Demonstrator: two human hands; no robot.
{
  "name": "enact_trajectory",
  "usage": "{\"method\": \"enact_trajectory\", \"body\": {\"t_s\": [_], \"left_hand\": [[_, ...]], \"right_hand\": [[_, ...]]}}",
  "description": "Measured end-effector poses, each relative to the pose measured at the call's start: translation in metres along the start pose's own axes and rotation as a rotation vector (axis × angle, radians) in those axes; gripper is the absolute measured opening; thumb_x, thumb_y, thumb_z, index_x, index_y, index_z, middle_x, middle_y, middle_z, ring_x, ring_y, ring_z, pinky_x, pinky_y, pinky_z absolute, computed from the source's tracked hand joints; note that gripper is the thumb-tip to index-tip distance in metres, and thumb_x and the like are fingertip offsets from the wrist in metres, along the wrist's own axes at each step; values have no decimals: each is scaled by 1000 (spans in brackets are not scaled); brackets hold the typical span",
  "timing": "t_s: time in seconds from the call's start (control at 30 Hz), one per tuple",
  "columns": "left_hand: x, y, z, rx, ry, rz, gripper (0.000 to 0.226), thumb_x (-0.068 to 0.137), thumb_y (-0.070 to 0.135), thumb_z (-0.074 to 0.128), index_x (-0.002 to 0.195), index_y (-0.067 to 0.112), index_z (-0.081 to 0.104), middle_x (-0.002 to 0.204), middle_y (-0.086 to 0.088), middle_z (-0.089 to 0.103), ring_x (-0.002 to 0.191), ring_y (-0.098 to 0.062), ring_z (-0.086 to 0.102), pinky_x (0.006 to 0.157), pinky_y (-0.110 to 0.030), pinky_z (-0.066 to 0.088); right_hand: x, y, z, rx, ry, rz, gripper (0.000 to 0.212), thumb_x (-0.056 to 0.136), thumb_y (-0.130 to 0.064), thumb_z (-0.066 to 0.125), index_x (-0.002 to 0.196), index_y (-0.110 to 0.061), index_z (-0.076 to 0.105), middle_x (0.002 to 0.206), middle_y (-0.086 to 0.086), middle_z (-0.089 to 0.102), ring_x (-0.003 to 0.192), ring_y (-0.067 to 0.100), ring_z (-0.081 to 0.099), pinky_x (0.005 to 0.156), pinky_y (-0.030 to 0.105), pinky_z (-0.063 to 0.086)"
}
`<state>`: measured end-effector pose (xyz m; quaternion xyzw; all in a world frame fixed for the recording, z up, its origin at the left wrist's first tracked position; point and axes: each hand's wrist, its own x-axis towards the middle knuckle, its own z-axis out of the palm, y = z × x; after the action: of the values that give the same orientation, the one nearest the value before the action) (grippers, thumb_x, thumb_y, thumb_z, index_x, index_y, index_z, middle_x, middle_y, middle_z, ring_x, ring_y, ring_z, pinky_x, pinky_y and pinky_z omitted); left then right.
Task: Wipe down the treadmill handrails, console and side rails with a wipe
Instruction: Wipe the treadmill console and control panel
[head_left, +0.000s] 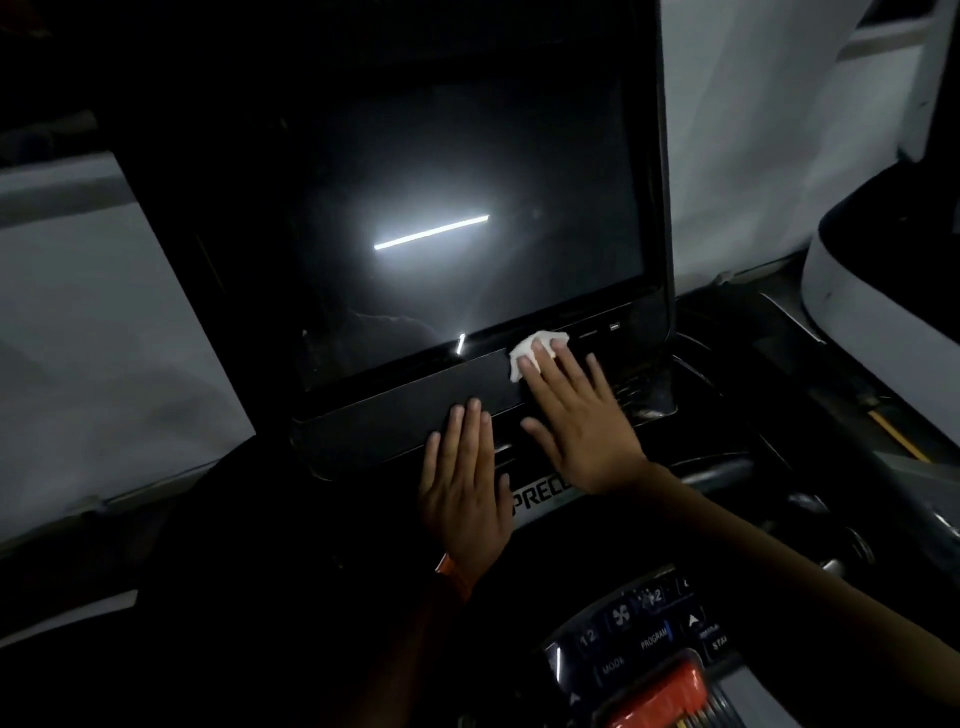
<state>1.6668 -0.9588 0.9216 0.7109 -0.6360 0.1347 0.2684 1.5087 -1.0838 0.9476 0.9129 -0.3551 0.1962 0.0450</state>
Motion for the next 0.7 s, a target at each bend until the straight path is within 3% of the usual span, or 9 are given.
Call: {"method": "enact_trajectory", "body": {"t_s": [0.03, 0.13, 0.17, 0.3, 0.33, 0.47, 0.53, 0.63, 0.7], "left_hand": [[0, 0, -1, 8, -6, 14, 65, 100, 34, 35, 157, 3, 35, 168, -9, 26, 156, -24, 22, 124, -49, 27], [1, 2, -3, 13, -5, 13, 67, 98, 33, 36, 157, 2, 35, 168, -9, 26, 156, -24, 23, 123, -49, 29], [1, 1, -3, 9, -9, 13, 67, 97, 33, 36, 157, 2, 34, 168, -8, 26, 156, -25, 23, 122, -50, 30], [-1, -3, -7, 1, -3, 25, 67, 96, 32, 38, 156, 3, 38, 167, -8, 31, 155, -24, 27, 119, -50, 35], [-1, -4, -10, -1, -14, 25, 67, 96, 32, 39, 156, 3, 38, 166, -8, 31, 155, -24, 27, 119, -50, 35], [-4, -20, -21, 53, -40, 12, 68, 97, 33, 42, 157, 2, 34, 168, -11, 26, 157, -25, 21, 122, -50, 29], [-7, -34, -25, 91, -19, 3, 66, 100, 29, 47, 158, 1, 32, 168, -13, 25, 157, -26, 19, 125, -49, 25], [-9, -54, -34, 155, -75, 1, 74, 98, 30, 57, 159, 2, 28, 170, -14, 18, 159, -25, 12, 128, -47, 15], [-8, -63, -39, 174, -97, -13, 77, 96, 33, 53, 160, 3, 25, 170, -14, 15, 159, -25, 9, 129, -47, 10]], "right_hand": [[0, 11, -2, -10, 25, 61, 69, 109, -51, 29, 167, -18, 11, 174, 9, 12, 162, 29, 8, 124, 64, 20], [7, 27, -10, 129, 81, 490, 72, 108, -53, 26, 167, -17, 8, 175, 11, 11, 162, 30, 6, 125, 63, 17], [11, 20, -10, 144, 81, 504, 74, 108, -52, 27, 168, -14, 9, 174, 12, 10, 161, 32, 5, 125, 62, 15], [9, -9, 0, 15, -7, -5, 70, 108, -50, 31, 167, -13, 18, 174, 11, 12, 162, 31, 6, 125, 63, 20], [8, -3, 1, -11, 7, -31, 68, 108, -48, 31, 166, -16, 18, 174, 9, 12, 162, 30, 8, 123, 64, 22], [13, -12, 0, 97, 86, 363, 70, 108, -49, 31, 168, -15, 13, 175, 9, 7, 162, 30, 2, 127, 60, 14], [18, -43, 5, 91, 61, 258, 73, 108, -50, 34, 167, -13, 13, 175, 11, 5, 161, 33, 3, 127, 58, 11], [11, -53, 10, -7, 31, -18, 69, 108, -50, 33, 167, -15, 19, 174, 8, 11, 161, 31, 8, 124, 64, 20], [8, -35, 7, -11, 63, 145, 68, 108, -49, 31, 167, -17, 18, 174, 8, 13, 161, 29, 9, 124, 63, 20]]}}
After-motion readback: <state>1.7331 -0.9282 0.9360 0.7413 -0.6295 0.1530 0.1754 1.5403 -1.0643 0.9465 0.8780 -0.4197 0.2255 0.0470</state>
